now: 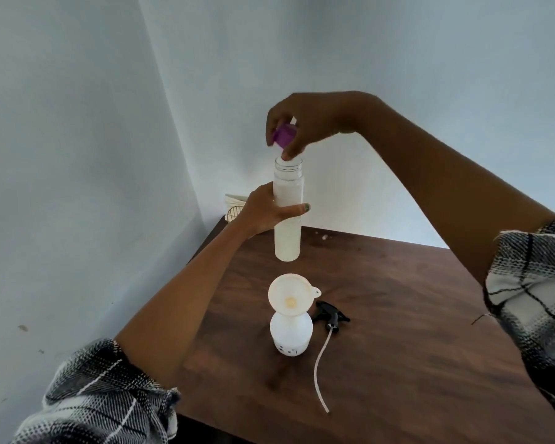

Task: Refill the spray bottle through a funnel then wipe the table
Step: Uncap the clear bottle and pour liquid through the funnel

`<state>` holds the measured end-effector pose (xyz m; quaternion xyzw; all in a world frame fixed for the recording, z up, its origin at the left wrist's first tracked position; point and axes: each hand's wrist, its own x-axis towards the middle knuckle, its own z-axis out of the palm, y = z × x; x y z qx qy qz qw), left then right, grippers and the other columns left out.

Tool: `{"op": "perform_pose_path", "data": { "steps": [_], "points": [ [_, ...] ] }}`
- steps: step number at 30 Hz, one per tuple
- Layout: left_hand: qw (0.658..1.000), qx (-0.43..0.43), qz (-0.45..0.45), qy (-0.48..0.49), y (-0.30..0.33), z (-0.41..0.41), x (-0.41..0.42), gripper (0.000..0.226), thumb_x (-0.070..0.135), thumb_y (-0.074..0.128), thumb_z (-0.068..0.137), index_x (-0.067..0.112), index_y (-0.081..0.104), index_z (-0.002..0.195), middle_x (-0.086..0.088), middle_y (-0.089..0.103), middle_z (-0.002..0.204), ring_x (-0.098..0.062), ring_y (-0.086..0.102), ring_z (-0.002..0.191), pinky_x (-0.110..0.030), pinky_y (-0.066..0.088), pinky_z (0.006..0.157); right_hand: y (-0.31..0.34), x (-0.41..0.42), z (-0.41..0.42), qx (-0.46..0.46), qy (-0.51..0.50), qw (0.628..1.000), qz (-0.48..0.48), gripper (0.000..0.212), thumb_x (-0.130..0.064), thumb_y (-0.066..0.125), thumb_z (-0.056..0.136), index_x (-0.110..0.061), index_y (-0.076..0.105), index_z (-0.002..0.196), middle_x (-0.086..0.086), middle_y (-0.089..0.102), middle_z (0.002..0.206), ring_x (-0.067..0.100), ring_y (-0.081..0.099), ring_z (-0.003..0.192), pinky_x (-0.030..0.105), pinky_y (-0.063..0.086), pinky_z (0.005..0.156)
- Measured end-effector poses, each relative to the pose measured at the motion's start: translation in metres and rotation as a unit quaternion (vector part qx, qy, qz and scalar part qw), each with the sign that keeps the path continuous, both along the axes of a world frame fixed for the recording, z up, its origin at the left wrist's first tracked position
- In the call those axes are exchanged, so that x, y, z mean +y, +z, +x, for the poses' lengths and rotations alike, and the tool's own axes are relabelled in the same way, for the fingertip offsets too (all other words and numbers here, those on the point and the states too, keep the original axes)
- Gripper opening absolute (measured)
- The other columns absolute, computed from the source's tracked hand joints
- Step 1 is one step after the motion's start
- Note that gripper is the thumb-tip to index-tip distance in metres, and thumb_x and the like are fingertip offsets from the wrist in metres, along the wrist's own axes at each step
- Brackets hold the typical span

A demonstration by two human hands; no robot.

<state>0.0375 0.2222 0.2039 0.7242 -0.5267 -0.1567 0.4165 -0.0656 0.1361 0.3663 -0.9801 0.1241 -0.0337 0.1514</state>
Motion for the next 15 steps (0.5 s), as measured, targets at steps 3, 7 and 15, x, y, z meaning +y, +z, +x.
{"op": "perform_pose_path", "data": {
  "steps": [3,7,15],
  "points": [
    [1.000,0.004,-0.005,-0.004,-0.006,0.005,-0.003,0.037,0.039,0.076,0.075,0.024,0.056,0.103,0.003,0.065,0.104,-0.015,0.063,0.092,-0.023,0.048,0.075,-0.006,-0.017,-0.010,-0.098,-0.036,0.987,0.126,0.039,-0.034,0.073,0.079,-0.017,0.060,0.111,0.002,0.058,0.105,0.015,0.059,0.092,0.021,0.056,0.065],
    [1.000,0.017,-0.010,0.007,-0.011,0.013,-0.005,0.039,0.040,0.077,0.074,0.021,0.059,0.103,0.002,0.066,0.102,-0.014,0.064,0.090,-0.027,0.052,0.078,-0.066,-0.047,-0.035,-0.261,-0.128,0.917,0.273,0.038,-0.033,0.075,0.077,-0.013,0.058,0.104,0.003,0.063,0.087,0.013,0.063,0.080,0.026,0.055,0.068],
    [0.999,0.034,0.006,0.008,-0.021,0.015,-0.005,0.044,0.040,0.078,0.073,0.016,0.064,0.107,0.005,0.068,0.097,-0.005,0.065,0.086,-0.018,0.053,0.072,-0.295,-0.043,-0.115,-0.037,-0.312,0.899,0.303,0.037,-0.023,0.085,0.064,-0.016,0.049,0.064,0.005,0.070,0.075,0.017,0.069,0.080,0.027,0.053,0.067]
  ]
}}
